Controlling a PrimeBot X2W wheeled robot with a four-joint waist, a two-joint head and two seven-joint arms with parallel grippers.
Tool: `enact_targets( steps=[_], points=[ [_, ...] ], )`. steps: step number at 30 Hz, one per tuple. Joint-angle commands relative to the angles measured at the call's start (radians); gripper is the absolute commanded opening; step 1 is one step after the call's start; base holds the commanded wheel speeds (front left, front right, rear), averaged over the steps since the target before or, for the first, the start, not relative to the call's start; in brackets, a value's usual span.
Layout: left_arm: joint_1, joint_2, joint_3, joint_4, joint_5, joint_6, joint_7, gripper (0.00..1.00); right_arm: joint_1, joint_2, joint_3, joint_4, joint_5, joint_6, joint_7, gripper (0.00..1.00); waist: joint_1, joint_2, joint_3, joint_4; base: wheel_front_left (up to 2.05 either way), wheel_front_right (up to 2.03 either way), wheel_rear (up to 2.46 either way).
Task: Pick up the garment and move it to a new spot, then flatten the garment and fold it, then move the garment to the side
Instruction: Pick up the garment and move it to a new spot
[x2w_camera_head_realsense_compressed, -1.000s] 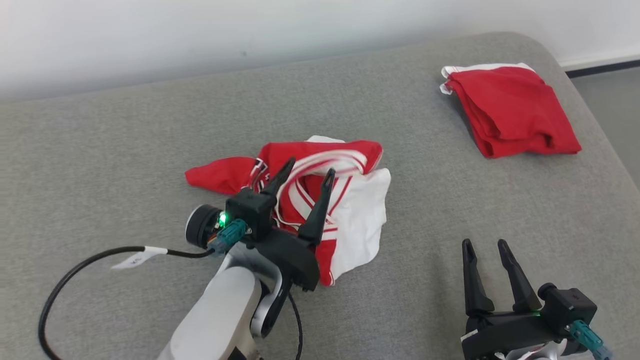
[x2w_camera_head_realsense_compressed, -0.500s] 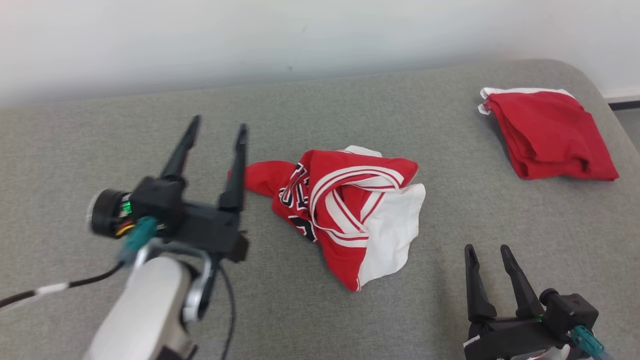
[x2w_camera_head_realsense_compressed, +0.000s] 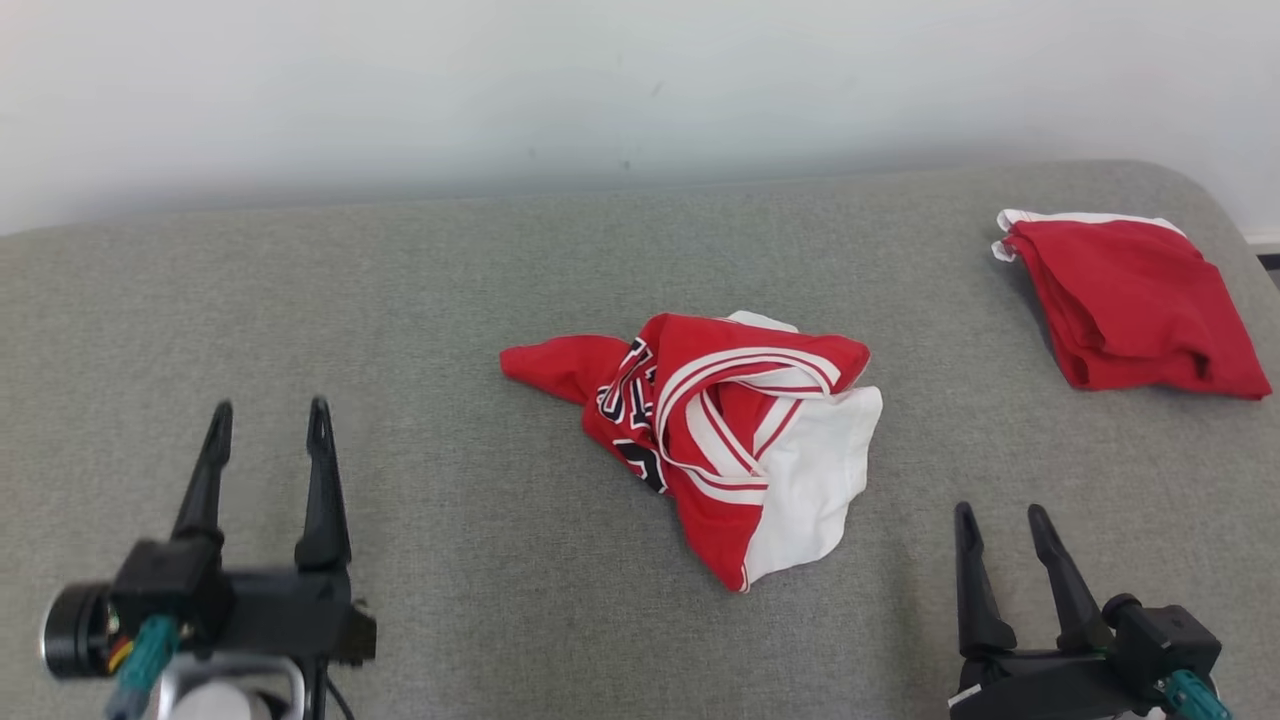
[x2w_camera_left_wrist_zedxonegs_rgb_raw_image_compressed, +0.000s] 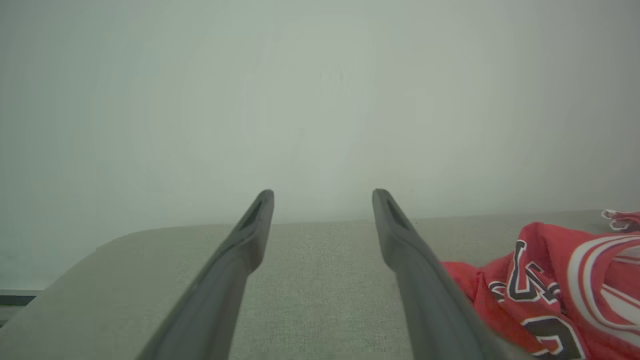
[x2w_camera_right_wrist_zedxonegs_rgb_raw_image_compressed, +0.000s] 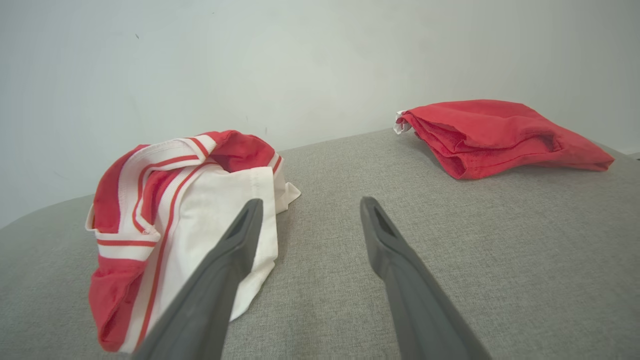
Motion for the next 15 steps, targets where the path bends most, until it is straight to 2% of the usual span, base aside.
enact_targets(
  steps=[1,8,15],
  points=[
    [0.029,-0.011,0.012,-0.017,0.01,0.0,-0.006,1.0,0.006,0.0,-0.006,-0.005,-0.006,-0.002,-0.005,1.0,0.0,0.0,-0.007,0.008,0.0,0.0,0.0],
    [0.162,-0.067,0.082,-0.07,0.054,-0.063,-0.006,1.0,0.025,0.0,-0.015,-0.018,-0.016,-0.002,-0.005,1.0,0.0,0.0,-0.028,0.017,0.0,0.0,0.0],
    [0.25,-0.137,0.181,-0.035,0.092,-0.126,-0.006,1.0,0.048,0.0,-0.023,-0.022,-0.021,-0.002,-0.005,1.0,0.0,0.0,-0.042,0.026,0.0,0.0,0.0]
  ],
)
